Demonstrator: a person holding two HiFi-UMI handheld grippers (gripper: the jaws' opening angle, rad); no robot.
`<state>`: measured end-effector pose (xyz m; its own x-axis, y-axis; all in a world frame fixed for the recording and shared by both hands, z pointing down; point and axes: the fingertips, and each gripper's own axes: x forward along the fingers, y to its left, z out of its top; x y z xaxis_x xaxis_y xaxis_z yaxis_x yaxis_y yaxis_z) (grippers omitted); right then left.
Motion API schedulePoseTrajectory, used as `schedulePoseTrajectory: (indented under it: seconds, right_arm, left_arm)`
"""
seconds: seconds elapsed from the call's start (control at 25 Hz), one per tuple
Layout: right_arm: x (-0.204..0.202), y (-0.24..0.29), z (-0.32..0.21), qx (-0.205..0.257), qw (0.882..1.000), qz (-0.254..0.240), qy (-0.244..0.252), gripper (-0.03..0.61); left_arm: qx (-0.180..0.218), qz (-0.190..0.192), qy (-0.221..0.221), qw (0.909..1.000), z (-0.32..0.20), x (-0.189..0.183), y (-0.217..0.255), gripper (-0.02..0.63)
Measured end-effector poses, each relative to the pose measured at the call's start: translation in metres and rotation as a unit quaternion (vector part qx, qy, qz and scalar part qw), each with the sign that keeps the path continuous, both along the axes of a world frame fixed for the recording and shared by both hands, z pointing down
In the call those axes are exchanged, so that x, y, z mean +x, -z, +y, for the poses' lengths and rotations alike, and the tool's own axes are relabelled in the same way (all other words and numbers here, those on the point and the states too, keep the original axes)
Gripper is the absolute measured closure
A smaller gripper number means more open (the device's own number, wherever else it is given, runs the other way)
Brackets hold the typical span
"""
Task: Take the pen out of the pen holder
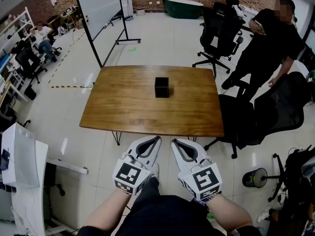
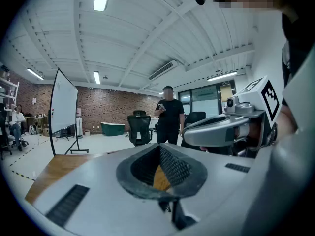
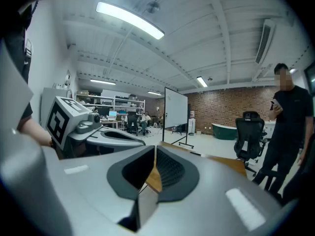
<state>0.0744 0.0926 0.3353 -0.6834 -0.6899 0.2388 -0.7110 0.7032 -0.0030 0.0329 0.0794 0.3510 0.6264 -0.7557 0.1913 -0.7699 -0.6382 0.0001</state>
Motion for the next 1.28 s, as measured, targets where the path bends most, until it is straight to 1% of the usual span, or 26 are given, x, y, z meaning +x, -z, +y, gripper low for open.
schedulePoseTrajectory:
  seconds: [0.24,0.4,0.56,0.68,1.04,1.28]
  right_arm:
    - [-0.02,-0.015,-0.058,-0.009,1.0,0.008,-0.001,0.543]
    - [-0.031,-0.024,-0.094,-0.021,1.0,0.015,-0.008,0.534]
    - [-0.043,-0.034,-0.134,-0.028,0.999,0.024,-0.015,0.529]
    - [-0.052,-0.045,-0.165,-0.038,0.998,0.034,-0.022,0.525]
    - [-0.081,-0.086,-0.245,-0.071,0.995,0.061,-0.032,0.508]
    - [-0.09,-0.112,-0.295,-0.089,0.993,0.068,-0.046,0.505]
  left_arm:
    - [-0.001,0.003,-0.003,1.0,-0.059,-0.017,-0.01,0.609]
    - [-0.011,0.008,-0.007,0.9999,-0.092,-0.028,-0.017,0.609]
    - [-0.03,0.013,-0.007,0.9994,-0.132,-0.041,-0.028,0.609]
    - [-0.03,0.012,-0.012,0.9994,-0.164,-0.052,-0.035,0.609]
    - [-0.065,0.007,-0.02,0.9977,-0.241,-0.078,-0.072,0.609]
    - [-0.091,-0.001,-0.024,0.9956,-0.284,-0.089,-0.1,0.609]
